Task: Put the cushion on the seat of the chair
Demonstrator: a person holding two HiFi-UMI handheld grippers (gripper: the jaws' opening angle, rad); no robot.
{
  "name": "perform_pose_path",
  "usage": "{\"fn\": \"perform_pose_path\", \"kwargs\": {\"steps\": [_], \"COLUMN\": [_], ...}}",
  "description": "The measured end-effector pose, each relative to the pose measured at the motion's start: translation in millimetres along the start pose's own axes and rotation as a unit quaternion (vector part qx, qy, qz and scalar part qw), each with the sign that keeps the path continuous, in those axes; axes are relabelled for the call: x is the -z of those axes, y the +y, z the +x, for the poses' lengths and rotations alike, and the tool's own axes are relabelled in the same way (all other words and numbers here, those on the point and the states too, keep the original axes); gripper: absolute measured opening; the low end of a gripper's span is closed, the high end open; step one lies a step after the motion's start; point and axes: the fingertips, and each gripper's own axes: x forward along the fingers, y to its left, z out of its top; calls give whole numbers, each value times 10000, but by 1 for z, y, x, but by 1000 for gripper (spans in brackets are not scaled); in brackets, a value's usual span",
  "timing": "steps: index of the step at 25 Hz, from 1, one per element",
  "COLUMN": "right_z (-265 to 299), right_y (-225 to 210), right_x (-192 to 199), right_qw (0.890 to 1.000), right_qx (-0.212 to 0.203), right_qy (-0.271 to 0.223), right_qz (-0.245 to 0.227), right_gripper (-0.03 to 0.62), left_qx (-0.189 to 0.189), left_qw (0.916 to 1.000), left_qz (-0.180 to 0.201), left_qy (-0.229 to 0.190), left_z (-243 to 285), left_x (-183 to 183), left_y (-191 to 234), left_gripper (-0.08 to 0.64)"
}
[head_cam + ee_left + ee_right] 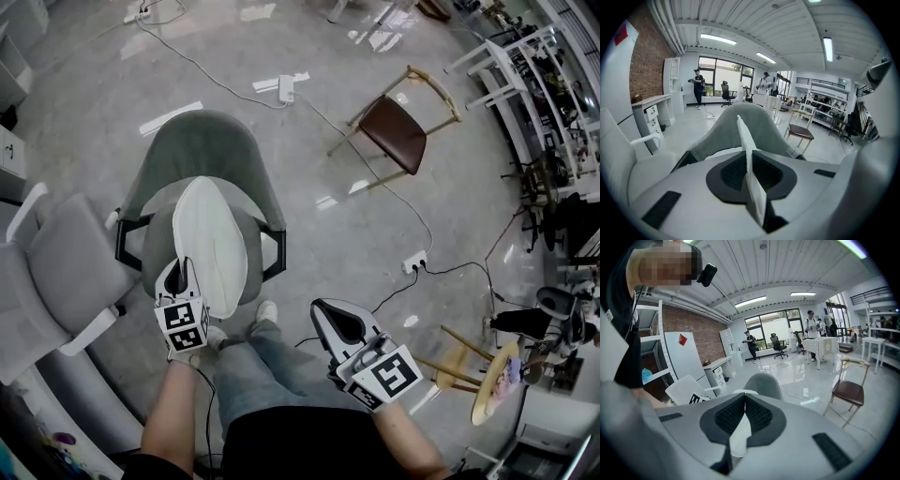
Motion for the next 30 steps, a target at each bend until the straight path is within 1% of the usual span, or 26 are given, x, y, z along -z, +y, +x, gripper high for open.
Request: {"fn": "perform_pose_path", "kwargs": {"steps": [5,8,10,15,18,22,24,27,30], "right_z": [14,20,23,25,25,24,24,23,21], "right_y": [15,23,28,34,33,33,33,33,33], "right_x": [3,7,11,23,29,37,40,44,49], "right_qw": [9998,9994,9992,9987,9984,9979,9979,9976,9972], "right_qx": [-180,-259,-296,-332,-322,-315,-303,-297,-297], "right_qy": [114,201,256,389,467,561,576,630,684], "right_qz": [-64,-94,-87,-80,-75,-38,-44,-44,-45], "right_gripper": [11,11,11,11,11,11,11,11,11], "left_qx": [-331,-502,-618,-891,-1040,-1260,-1349,-1497,-1690], "left_qw": [9990,9979,9970,9932,9901,9851,9823,9754,9676], "left_qz": [183,159,74,-266,-471,-611,-739,-1122,-1525], "left_qy": [228,385,467,703,821,996,1071,1164,1090], "left_z": [-1,-1,-1,-1,-3,-4,-3,-2,-1], "left_x": [30,49,63,99,118,143,156,175,186], "left_y": [38,59,72,93,96,99,101,103,106], "left_gripper": [46,48,48,48,49,49,49,49,49]}}
